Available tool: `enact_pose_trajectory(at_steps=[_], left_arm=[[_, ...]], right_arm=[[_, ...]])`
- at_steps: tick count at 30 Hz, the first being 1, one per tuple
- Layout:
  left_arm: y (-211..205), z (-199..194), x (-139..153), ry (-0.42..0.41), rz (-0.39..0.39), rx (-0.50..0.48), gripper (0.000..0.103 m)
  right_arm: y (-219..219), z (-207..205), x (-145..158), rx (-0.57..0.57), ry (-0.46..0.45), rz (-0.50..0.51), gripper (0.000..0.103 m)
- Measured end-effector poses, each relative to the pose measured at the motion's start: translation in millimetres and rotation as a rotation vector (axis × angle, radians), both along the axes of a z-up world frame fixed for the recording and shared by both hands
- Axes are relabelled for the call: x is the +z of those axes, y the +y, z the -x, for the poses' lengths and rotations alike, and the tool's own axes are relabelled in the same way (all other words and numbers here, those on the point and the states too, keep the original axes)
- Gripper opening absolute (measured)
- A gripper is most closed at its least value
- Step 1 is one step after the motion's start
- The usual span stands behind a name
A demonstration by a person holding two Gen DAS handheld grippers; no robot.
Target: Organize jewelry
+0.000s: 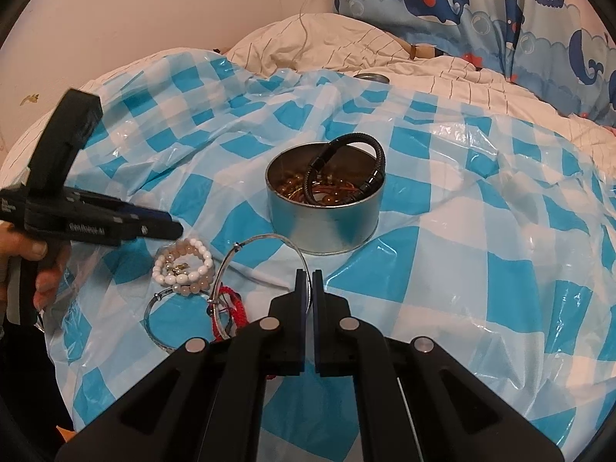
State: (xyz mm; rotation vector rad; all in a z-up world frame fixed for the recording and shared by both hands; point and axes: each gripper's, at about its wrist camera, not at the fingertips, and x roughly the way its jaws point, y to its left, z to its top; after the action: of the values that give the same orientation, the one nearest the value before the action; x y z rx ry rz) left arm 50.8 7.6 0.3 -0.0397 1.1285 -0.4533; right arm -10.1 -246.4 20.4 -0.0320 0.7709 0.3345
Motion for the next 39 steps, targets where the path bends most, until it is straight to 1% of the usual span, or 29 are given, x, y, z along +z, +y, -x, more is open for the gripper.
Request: enact_pose_trajectory(at_steps=[2,5,7,8,9,10,11,15,19,22,24,29,33,39], left_arm=[[-5,0,-7,0.008,-0.017,-0.004,0.04],[-10,-2,-13,-0.005,-0.01,-0.001,0.042],[-14,-3,-17,0.0,-0.011,-0.01,0.04],[-15,-3,-17,0.013,0.017,-0.018,0.026],[-16,-3,-15,0.027,0.041,-0.027,0.018],[-16,-2,-13,0.029,0.065,-0.038,0.006],[-15,0,-9,0.035,0.113,-0.051,0.006],[-14,6,5,0.019,0.194,-0.069,0.006],[-11,6,10,0.011,0.222,-0.057,0.006],[-6,8,16,0.006,0.28,-0.058,0.006],[-7,10,25,-0.017,0.317,-0.073,0.006],[-18,19,44,-0.101,0.287,-0.102,0.006],[-22,22,56,-0.152,0.277,-0.113,0.006],[-20,24,70,-0.199,0.312,-0.108,0.006]], right_arm=[[0,0,0,0.0,0.001,0.0,0.004],[1,0,-1,0.002,0.003,0.001,0.004],[2,0,-1,0.001,0.005,0.003,0.004],[2,0,-1,0.0,0.006,0.003,0.004],[2,0,-1,-0.002,0.005,0.002,0.004],[2,0,-1,-0.005,0.005,0.001,0.004],[1,-1,-1,-0.006,0.005,0.0,0.004],[-1,-1,-2,-0.01,0.005,-0.002,0.004],[-2,-1,-1,-0.011,0.003,-0.002,0.004],[-5,-1,0,-0.021,-0.009,-0.008,0.004],[-7,0,2,-0.028,-0.019,-0.015,0.004],[-12,1,9,-0.052,-0.052,-0.031,0.004],[-15,2,13,-0.069,-0.075,-0.035,0.004],[-18,4,19,-0.09,-0.107,-0.044,0.004]])
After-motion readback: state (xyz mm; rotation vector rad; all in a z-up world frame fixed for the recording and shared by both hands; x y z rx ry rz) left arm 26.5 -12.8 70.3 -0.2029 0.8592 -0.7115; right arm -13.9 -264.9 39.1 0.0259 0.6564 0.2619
